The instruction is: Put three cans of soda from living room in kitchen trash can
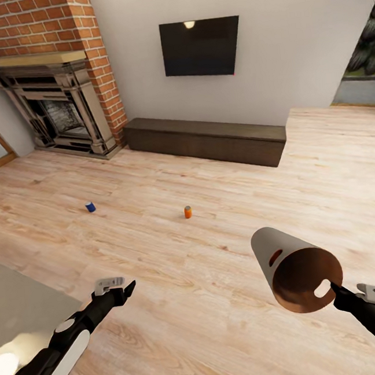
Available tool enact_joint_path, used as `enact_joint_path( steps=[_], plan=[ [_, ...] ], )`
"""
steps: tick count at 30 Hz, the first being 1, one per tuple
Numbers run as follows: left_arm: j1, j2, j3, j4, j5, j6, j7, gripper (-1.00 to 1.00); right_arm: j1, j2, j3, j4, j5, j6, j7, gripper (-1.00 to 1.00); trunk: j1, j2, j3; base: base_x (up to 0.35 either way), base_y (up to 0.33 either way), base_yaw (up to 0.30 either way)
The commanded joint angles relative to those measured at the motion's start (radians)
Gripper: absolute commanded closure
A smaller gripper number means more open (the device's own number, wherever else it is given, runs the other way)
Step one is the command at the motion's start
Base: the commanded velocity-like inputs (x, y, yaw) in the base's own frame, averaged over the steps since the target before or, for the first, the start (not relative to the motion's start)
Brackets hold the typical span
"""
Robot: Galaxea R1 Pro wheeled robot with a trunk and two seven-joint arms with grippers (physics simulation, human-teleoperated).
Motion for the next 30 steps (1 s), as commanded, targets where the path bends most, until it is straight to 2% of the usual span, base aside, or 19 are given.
enact_joint_path(
  steps=[1, 9, 24, 30],
  plan=[
    [0.0, 0.0, 0.0, 0.0, 0.0, 0.0, 0.0, -1.0, -0.001, 0.0, 0.0, -0.002, -0.014, 0.002, 0.008, 1.0, 0.0, 0.0, 0.001, 0.0, 0.0, -0.223],
    [0.0, 0.0, -0.001, 0.0, 0.0, 0.0, 0.0, -1.0, -0.001, 0.0, 0.0, -0.002, -0.014, 0.001, 0.008, 1.0, 0.0, 0.0, 0.007, 0.0, 0.0, -0.197],
    [0.0, 0.0, -0.001, 0.001, 0.0, 0.0, 0.0, -1.0, -0.001, 0.003, -0.002, -0.002, -0.016, -0.001, 0.009, 1.0, 0.0, 0.0, 0.029, 0.0, 0.0, -0.013],
    [0.0, -0.001, -0.001, 0.001, 0.0, 0.0, 0.001, -1.0, -0.001, 0.014, -0.002, -0.002, -0.014, -0.001, 0.009, 1.0, 0.0, 0.0, 0.039, 0.0, 0.0, 0.0]
  ],
)
